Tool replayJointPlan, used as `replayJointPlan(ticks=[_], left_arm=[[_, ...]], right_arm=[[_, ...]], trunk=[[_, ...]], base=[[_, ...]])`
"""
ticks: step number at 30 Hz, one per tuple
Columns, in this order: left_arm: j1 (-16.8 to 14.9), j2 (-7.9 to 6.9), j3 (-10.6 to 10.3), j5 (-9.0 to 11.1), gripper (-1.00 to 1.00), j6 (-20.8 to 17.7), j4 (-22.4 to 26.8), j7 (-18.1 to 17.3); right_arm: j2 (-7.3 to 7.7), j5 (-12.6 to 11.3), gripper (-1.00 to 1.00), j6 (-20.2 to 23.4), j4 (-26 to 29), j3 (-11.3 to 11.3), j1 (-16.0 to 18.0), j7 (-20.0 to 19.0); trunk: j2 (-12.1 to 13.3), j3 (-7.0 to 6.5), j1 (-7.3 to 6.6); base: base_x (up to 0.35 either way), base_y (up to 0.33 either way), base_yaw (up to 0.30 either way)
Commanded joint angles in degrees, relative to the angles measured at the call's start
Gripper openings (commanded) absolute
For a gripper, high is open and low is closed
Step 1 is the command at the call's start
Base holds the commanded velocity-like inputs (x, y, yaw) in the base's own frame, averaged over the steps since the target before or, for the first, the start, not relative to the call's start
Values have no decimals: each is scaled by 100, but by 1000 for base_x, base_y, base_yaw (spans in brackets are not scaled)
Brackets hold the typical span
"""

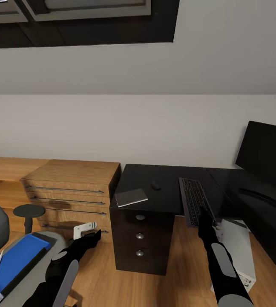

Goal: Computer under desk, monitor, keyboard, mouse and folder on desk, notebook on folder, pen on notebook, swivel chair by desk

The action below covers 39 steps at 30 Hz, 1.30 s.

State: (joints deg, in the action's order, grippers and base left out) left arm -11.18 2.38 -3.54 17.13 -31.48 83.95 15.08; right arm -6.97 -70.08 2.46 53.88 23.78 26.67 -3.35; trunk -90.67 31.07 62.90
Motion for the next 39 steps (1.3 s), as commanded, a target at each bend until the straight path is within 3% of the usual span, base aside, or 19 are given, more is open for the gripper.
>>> replayJointPlan(ticks=[1,18,39], left_arm=[[-3,-1,-6,62,100,-17,7,49],[-5,-1,-6,63,100,-15,55,58],[-6,-4,1,54,100,-25,68,74]], right_arm=[[-3,-58,100,26,0,22,5,-20],[-3,-40,100,36,57,15,5,0],[-24,-28,100,22,531,46,-9,337]], trunk=[[-3,6,0],[-3,6,0],[839,-371,-462]], base=[[-14,0,0],[-167,0,0],[-2,0,0]])
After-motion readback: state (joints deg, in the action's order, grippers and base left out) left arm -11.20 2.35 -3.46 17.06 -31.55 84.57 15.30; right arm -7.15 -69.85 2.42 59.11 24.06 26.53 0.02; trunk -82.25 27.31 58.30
